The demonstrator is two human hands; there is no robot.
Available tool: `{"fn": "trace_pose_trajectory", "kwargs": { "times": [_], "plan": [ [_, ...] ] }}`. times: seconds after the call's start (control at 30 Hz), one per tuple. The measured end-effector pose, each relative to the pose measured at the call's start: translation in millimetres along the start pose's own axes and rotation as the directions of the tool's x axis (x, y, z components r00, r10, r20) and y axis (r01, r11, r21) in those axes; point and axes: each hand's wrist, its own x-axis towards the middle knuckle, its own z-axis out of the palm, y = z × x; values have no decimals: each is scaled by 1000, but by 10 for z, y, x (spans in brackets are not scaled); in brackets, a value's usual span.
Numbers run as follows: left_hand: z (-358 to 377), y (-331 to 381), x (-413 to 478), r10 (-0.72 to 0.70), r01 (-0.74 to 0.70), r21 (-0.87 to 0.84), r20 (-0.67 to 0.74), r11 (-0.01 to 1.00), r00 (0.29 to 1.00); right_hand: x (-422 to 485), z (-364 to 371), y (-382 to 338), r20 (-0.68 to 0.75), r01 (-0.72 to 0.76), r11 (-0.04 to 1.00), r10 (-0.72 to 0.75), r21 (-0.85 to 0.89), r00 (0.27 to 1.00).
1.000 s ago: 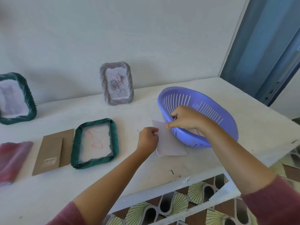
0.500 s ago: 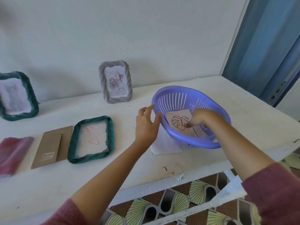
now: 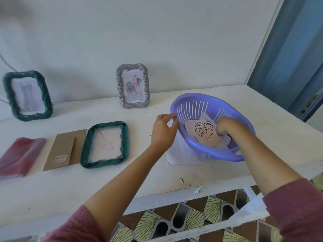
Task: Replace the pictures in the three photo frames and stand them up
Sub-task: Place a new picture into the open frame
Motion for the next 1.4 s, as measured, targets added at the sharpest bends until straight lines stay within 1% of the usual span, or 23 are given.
{"fn": "trace_pose_trajectory", "kwargs": {
  "times": [0.1,0.17,0.27,0.37,0.47,0.53,0.6,0.63,0.7,0.73,0.8,0.87,0.9,0.93,0.97,1.0,1.07,1.1,1.17,1.23,1.27,1.33,1.4],
  "plan": [
    [-98,31,-37,-25,22,-90,-39,996,999,-97,-98,-5,59,49,999,-49,-5,997],
    [-174,65,-71,-45,35,-146,-65,989,997,-189,-230,16,60,56,998,-56,9,997],
    [-304,180,-131,-55,35,-287,-63,957,997,-424,-479,-66,-48,115,992,-113,50,992],
    [-471,290,-178,-103,111,-449,42,887,994,-834,-628,-382,-202,270,957,-245,107,948],
    [-692,256,-171,-196,274,-594,193,756,961,-1141,-520,-893,-282,417,908,-390,39,876],
    [-864,116,-166,-212,276,-627,176,729,961,-1259,-363,-1260,-258,535,845,-514,14,818],
    [-1051,-99,-166,-256,253,-597,82,762,963,-1287,-219,-1569,-164,636,771,-623,35,765],
    [-1146,-228,-162,-287,257,-559,35,788,957,-1272,-152,-1694,-109,660,745,-651,98,751],
    [-1338,-459,-163,-363,309,-515,-3,799,932,-1189,-18,-1897,-87,678,694,-680,242,728],
    [-1433,-546,-171,-403,350,-514,10,783,915,-1114,64,-1982,-131,688,667,-684,286,717],
    [-1597,-694,-182,-475,428,-550,64,717,878,-964,234,-2133,-243,678,649,-636,345,732],
    [-1742,-770,-195,-514,475,-611,128,633,849,-881,375,-2231,-223,584,664,-551,467,804],
    [-1800,-812,-196,-524,493,-625,153,605,838,-857,432,-2280,-175,512,627,-520,587,836],
    [-1847,-868,-188,-534,509,-623,169,594,829,-831,483,-2327,-138,438,552,-500,709,855],
    [-1879,-932,-176,-542,525,-602,175,602,822,-807,525,-2371,-114,370,486,-478,791,871],
    [-1903,-1006,-158,-557,543,-572,173,614,812,-766,571,-2414,-121,340,456,-444,823,888],
    [-1939,-1130,-124,-603,574,-492,120,654,789,-687,660,-2489,-147,329,498,-370,802,917],
    [-1949,-1195,-102,-614,571,-451,63,686,787,-663,699,-2515,-155,329,532,-345,780,926],
    [-1994,-1304,-85,-562,508,-343,-74,790,824,-632,763,-2544,-178,349,587,-330,731,927],
    [-2054,-1374,-91,-443,425,-135,-163,895,881,-614,804,-2547,-216,393,638,-339,663,916],
    [-2074,-1406,-92,-386,386,-39,-181,922,905,-603,821,-2544,-231,413,650,-349,638,908],
    [-2086,-1464,-89,-324,342,80,-173,936,930,-586,844,-2540,-249,447,664,-376,599,892],
    [-2058,-1501,-85,-326,343,182,-120,921,938,-561,851,-2546,-245,465,677,-400,571,883]
  ]
}}
